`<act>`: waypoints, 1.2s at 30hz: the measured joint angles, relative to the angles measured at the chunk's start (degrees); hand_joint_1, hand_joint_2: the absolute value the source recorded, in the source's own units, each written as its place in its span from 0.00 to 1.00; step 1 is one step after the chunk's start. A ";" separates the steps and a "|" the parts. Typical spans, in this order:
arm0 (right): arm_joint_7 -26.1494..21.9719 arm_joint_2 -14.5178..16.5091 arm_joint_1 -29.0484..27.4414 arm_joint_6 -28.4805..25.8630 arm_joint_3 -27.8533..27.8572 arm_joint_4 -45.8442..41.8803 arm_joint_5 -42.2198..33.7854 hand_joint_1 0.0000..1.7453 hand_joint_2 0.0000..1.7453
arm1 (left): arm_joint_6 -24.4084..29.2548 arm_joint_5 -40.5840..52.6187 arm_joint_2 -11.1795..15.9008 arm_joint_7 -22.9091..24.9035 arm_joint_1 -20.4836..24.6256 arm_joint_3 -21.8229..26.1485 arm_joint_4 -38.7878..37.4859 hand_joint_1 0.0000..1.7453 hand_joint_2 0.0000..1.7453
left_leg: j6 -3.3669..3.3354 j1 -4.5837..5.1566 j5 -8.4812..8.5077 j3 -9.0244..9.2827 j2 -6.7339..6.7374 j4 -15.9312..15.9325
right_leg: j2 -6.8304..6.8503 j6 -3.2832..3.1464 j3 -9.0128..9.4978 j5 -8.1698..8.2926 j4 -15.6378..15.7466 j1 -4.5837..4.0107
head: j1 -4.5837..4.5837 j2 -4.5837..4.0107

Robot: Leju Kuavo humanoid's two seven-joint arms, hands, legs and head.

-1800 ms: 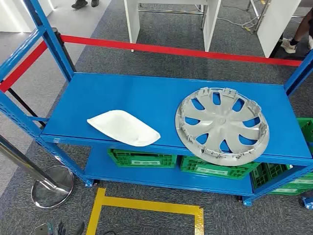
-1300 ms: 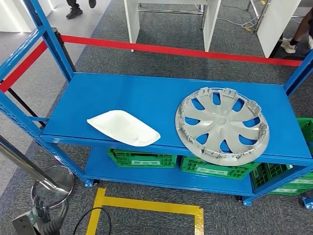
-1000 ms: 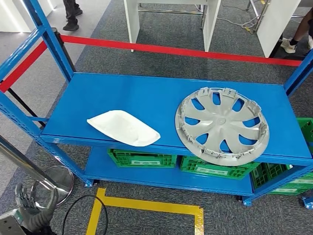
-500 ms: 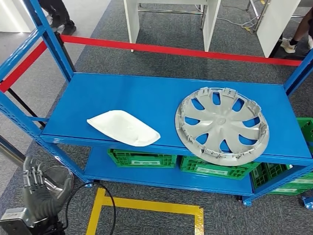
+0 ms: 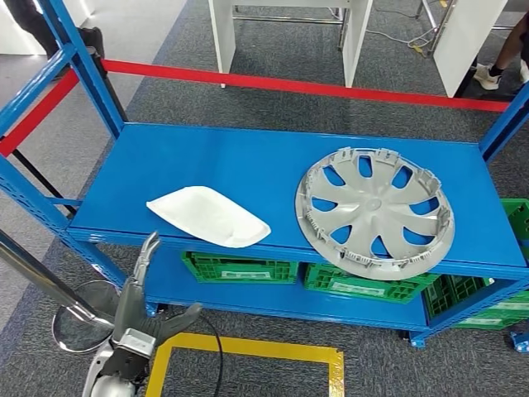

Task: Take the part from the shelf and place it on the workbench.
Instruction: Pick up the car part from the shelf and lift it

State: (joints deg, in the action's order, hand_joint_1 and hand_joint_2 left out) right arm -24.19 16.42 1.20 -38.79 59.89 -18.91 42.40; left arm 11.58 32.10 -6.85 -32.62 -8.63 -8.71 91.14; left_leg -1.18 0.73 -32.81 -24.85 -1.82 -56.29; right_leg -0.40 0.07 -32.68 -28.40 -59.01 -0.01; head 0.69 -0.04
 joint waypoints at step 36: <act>3.54 -0.26 1.28 0.46 0.97 2.14 7.93 0.00 1.00 | 11.94 44.71 0.09 35.23 28.21 -12.71 -30.00 0.00 1.00 | 0.00 0.00 0.00 0.05 0.16 -0.03 | -0.17 0.01 -0.02 0.01 -0.01 0.01 | -0.01 0.00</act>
State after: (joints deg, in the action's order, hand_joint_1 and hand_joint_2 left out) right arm -20.66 16.16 2.49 -38.33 60.86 -16.78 50.33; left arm 23.52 76.82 -6.77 2.60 19.58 -21.42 61.14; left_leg -1.18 0.73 -32.81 -24.79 -1.66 -56.32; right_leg -0.57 0.07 -32.69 -28.39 -59.02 0.00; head 0.68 -0.04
